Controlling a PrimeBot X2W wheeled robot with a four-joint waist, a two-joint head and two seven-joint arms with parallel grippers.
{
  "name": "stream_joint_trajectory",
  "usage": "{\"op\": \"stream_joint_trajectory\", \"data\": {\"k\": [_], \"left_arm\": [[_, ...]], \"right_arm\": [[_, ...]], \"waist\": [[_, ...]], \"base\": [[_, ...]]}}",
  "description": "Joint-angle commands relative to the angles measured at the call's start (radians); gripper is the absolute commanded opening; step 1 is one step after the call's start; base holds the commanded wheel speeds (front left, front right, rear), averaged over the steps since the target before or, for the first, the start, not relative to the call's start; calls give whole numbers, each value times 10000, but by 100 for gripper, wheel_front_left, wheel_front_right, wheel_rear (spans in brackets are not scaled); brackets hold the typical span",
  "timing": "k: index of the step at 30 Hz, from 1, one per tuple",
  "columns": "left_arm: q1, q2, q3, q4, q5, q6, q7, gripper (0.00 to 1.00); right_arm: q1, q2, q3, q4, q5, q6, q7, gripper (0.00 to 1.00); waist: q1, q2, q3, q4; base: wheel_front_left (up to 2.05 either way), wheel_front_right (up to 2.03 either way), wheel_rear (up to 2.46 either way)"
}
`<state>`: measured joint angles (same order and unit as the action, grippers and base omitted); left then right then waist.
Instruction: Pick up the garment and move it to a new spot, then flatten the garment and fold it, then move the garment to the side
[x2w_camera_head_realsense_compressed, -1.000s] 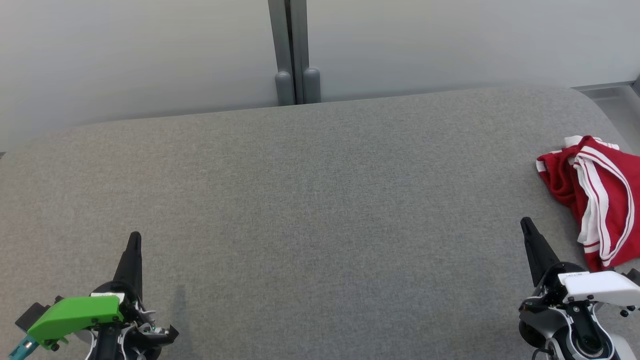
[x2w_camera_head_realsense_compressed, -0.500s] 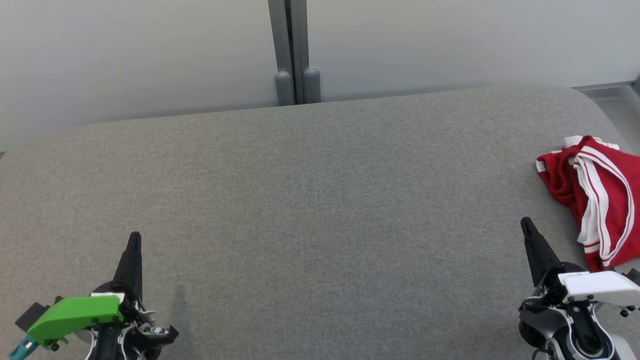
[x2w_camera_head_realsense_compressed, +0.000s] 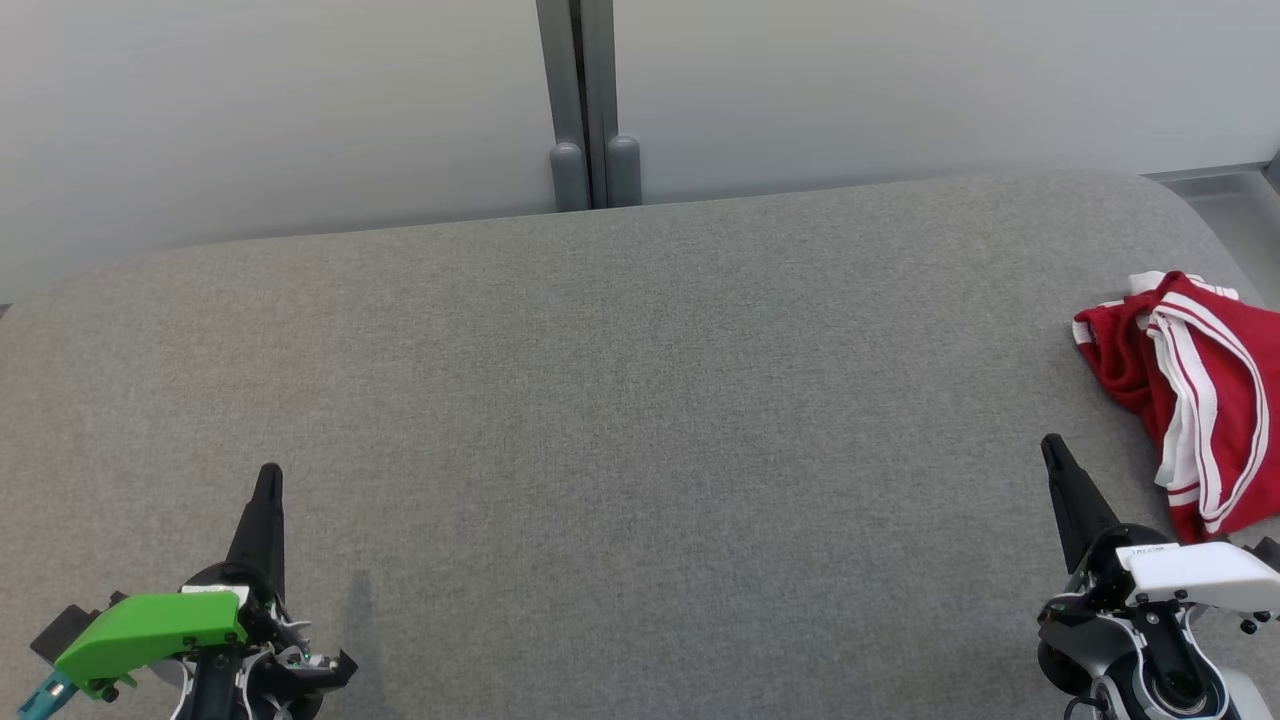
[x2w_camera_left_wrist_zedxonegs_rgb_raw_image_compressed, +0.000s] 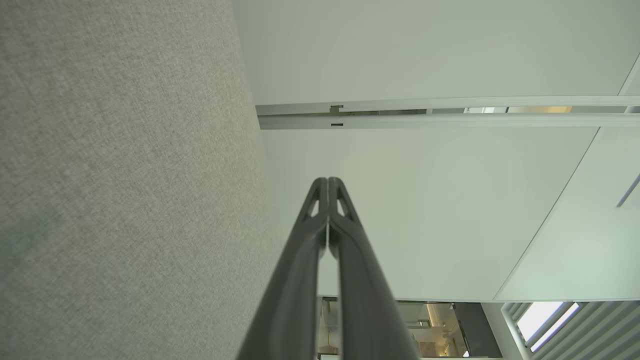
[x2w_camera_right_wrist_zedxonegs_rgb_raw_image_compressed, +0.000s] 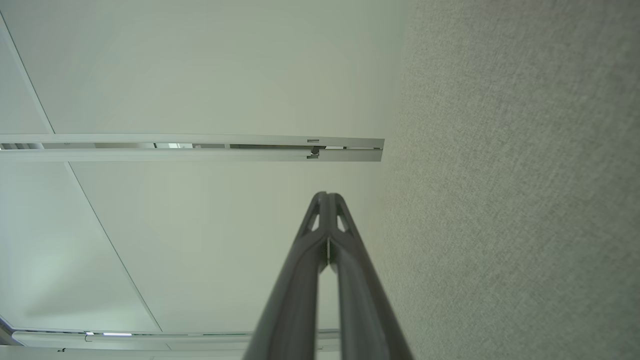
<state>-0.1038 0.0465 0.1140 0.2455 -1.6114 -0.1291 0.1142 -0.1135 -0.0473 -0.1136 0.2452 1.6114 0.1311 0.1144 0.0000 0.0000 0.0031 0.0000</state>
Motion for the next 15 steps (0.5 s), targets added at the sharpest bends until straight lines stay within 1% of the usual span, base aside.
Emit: {"op": "stream_joint_trajectory", "data": {"k": [1, 15], "left_arm": [[-108, 69, 19, -14, -31, -46, 33, 0], [-107, 70, 18, -15, -31, -46, 33, 0]], "right_arm": [[103, -56, -19, -38, 31, -7, 31, 0], [104, -56, -19, -38, 31, -7, 30, 0]], "waist": [[0, 0, 0, 0], [0, 0, 0, 0]], "base": [[0, 0, 0], [0, 0, 0]]}}
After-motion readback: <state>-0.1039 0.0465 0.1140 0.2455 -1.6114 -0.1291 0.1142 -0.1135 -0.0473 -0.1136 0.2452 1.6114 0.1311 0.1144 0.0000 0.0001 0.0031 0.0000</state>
